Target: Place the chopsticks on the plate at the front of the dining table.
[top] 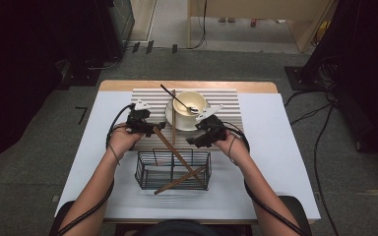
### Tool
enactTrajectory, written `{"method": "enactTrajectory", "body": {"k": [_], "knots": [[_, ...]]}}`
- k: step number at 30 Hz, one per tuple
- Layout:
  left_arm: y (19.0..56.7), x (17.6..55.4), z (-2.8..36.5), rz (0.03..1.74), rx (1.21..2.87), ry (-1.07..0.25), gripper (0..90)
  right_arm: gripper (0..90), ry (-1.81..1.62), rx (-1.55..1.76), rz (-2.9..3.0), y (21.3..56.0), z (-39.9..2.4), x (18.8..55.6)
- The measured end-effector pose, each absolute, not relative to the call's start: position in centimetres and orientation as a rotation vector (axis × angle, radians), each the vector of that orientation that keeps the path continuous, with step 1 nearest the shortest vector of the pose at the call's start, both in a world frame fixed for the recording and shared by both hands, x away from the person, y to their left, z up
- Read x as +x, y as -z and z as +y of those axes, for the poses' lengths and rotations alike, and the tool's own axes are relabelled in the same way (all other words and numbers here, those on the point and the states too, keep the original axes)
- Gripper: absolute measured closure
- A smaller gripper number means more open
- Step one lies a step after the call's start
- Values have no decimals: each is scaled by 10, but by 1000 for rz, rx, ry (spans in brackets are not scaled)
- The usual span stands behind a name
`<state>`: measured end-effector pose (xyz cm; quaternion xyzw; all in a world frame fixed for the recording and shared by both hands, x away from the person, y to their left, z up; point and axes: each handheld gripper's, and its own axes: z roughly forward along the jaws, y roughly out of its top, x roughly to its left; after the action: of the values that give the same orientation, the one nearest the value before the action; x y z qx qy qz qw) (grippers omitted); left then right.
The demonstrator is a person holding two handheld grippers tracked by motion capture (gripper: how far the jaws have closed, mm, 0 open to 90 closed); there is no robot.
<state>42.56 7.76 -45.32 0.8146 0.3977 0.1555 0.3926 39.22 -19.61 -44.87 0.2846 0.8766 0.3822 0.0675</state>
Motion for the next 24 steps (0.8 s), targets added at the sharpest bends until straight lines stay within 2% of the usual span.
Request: {"method": "enactTrajectory", "body": {"k": [24], "knots": [[455, 416, 102, 922, 2109, -417, 181, 269, -1112, 869, 2656, 449, -219, 396]]}}
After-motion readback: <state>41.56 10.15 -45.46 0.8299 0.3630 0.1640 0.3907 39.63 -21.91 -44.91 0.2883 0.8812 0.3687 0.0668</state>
